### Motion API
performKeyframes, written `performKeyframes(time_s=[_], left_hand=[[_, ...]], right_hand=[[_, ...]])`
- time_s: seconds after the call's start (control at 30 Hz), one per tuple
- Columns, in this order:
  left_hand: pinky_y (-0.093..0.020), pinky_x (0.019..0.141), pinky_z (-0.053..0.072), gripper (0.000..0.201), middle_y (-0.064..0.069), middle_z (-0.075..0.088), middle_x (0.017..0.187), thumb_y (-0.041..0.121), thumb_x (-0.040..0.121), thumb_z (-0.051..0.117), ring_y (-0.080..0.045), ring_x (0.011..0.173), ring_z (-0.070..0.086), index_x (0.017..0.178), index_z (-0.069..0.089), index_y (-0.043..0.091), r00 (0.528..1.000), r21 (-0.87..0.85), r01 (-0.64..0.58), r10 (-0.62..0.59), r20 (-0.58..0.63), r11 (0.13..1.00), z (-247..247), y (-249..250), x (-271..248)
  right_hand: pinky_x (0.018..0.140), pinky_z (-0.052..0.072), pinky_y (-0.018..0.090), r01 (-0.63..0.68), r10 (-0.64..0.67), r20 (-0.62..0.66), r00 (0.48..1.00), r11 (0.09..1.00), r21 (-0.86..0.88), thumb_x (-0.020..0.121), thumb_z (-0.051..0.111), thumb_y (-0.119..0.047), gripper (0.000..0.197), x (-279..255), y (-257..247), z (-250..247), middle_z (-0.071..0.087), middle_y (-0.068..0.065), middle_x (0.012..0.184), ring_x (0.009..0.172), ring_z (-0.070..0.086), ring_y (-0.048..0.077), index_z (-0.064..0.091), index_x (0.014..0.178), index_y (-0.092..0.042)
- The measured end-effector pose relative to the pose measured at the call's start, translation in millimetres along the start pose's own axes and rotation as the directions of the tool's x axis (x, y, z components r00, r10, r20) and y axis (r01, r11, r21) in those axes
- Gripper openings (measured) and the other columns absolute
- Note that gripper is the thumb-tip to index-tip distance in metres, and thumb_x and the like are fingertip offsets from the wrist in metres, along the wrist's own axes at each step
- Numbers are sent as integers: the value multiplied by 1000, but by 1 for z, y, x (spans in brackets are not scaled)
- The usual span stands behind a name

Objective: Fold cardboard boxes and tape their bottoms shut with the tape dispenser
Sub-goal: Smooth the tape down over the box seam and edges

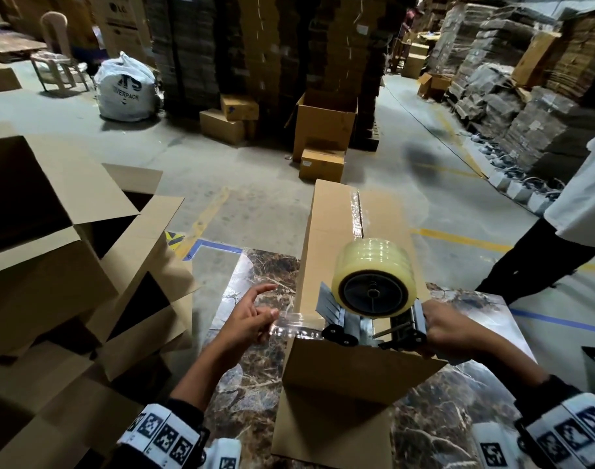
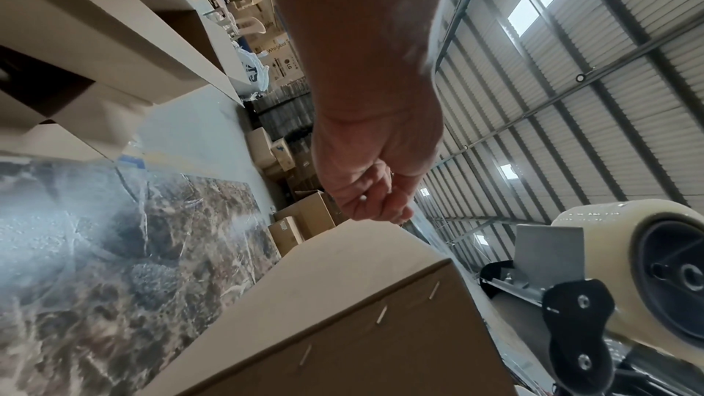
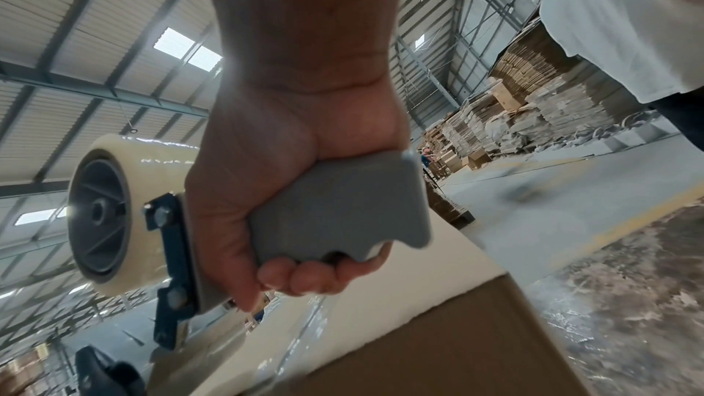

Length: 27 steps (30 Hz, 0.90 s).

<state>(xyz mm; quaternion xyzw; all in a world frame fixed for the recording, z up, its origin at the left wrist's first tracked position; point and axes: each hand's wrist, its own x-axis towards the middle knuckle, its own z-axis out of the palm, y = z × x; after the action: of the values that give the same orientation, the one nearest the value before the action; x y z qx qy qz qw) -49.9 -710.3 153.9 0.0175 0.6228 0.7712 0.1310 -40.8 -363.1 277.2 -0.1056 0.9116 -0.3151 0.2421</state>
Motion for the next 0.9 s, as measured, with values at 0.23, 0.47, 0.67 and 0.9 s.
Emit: performKeyframes(time_s=[0.23, 0.47, 0.67, 0.9], left_hand=[[-23, 45, 32, 54, -10, 53, 67, 6, 94, 61, -13, 51, 43, 138, 41, 29, 998, -6, 64, -64, -14, 998, 8, -22, 1], [-24, 44, 36, 57, 2, 54, 59, 18, 93, 66, -12, 50, 45, 137, 38, 41, 994, 75, 105, -106, 5, 992, 29, -31, -1], [-33, 51, 54, 25, -4, 66, 76, 34, 84, 75, -15, 59, 64, 100, 57, 26, 953, 517, 213, -59, -297, 829, 29, -34, 2], [-30, 53, 32, 49, -10, 52, 52, 39, 84, 67, -17, 49, 42, 56, 60, 1, 761, 387, 122, 164, -628, 914, 95, -25, -5]], right_hand=[[53, 43, 29, -44, 44, -7, 999, 997, -65, 64, 71, -43, 30, 4, 5, 6, 64, -1, 61, 56, 58, 16, 62, 69, -16], [67, 50, 33, 16, -16, 0, 1000, 987, -159, 56, 57, -71, 39, 5, 8, 3, 67, -9, 75, 70, 62, 10, 60, 76, -38], [64, 49, 38, 56, -48, 47, 998, 981, -184, 74, 67, -48, 40, 11, 25, 0, 71, 9, 89, 76, 64, 25, 69, 94, -14], [55, 38, 33, 114, -98, 71, 993, 955, -274, 83, 63, -16, 17, 29, 43, 4, 68, 14, 84, 76, 64, 31, 65, 93, -3]])
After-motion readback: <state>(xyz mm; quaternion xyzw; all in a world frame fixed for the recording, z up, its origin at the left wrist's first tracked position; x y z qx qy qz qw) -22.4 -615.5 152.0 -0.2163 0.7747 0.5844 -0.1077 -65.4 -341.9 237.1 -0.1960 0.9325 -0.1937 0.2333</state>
